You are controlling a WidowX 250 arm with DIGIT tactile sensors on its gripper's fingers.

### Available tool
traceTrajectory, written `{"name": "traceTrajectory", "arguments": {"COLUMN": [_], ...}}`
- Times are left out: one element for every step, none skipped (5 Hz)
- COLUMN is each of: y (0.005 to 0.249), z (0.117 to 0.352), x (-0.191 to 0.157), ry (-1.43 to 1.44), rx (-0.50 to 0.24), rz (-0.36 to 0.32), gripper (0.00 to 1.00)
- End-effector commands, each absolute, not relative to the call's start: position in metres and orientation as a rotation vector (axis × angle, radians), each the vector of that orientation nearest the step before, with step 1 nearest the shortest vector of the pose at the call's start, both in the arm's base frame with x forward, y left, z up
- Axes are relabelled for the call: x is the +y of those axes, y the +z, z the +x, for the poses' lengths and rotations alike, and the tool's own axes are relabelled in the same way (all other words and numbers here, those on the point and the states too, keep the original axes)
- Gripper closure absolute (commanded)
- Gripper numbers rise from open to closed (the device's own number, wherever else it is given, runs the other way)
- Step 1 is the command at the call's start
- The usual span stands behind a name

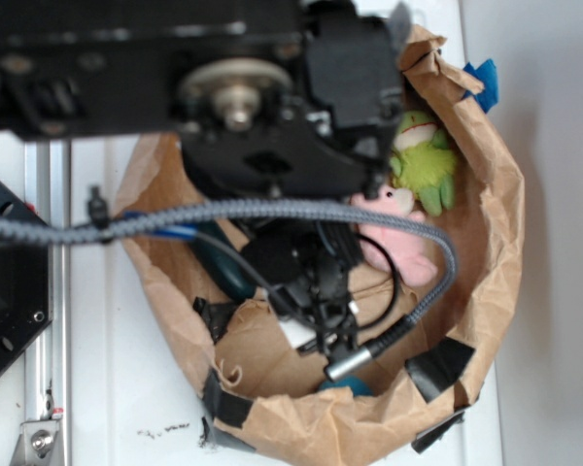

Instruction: Grab the rock.

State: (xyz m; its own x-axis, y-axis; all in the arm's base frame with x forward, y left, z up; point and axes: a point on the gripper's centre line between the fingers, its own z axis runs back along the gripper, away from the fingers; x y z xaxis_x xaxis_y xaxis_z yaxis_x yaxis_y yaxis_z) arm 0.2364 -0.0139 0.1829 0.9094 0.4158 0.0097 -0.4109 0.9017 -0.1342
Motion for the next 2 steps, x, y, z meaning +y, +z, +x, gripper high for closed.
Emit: {"name": "traceTrajectory", "arguments": {"y": [0.174,0.157], "z": [0.237,0.246], "x": [0.018,0.027], "ry": [0.705,0.952], "rx": [-0.076,-0.111], "rz": [-0.112,-0.035], "gripper": [0.0,0.0]}}
